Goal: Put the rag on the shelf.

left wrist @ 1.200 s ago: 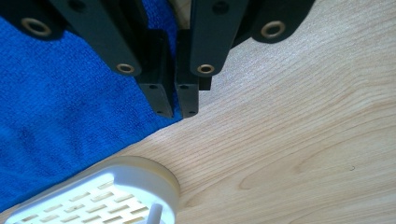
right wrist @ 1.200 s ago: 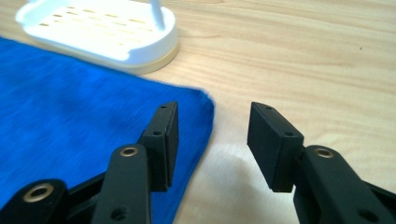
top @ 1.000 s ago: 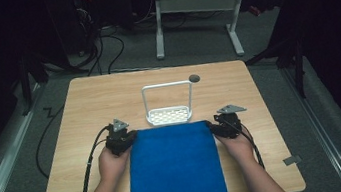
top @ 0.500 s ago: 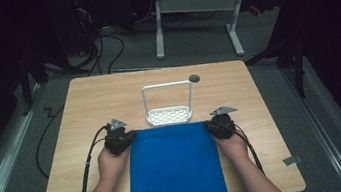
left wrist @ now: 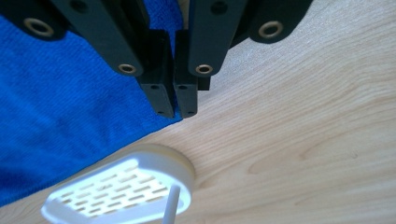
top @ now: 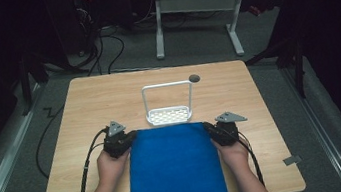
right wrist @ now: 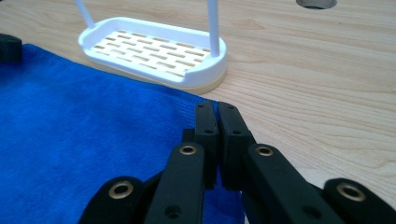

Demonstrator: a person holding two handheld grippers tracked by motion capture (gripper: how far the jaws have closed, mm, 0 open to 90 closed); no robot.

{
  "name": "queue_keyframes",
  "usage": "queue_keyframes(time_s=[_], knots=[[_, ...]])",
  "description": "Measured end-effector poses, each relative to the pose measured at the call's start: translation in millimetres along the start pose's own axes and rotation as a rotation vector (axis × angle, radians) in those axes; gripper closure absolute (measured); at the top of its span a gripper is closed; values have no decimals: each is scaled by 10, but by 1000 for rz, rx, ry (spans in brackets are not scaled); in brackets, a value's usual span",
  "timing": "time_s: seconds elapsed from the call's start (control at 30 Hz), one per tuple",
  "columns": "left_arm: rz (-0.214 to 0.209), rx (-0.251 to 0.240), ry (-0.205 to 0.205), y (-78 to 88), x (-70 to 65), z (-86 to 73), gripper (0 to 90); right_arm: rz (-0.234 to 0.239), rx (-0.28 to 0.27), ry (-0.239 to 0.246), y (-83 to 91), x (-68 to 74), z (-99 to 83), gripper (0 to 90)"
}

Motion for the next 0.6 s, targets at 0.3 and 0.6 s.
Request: queue_keyframes(time_s=[0.3,0.6], knots=[[-29,-57,60,178,9,32,882,22,-35,20,55,88,41,883],[-28,-142,77,382,-5,167,882,20,-107,33,211,113,157,882]])
Point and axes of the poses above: each handheld gripper's, and its own axes: y roughly backward along the jaws, z roughly out of its top, x roughly to its left, the point moved 6 cm from there along -y, roughly forward along the jaws, and after that the axes turned 5 degrees about z, right-handed, at the moved point
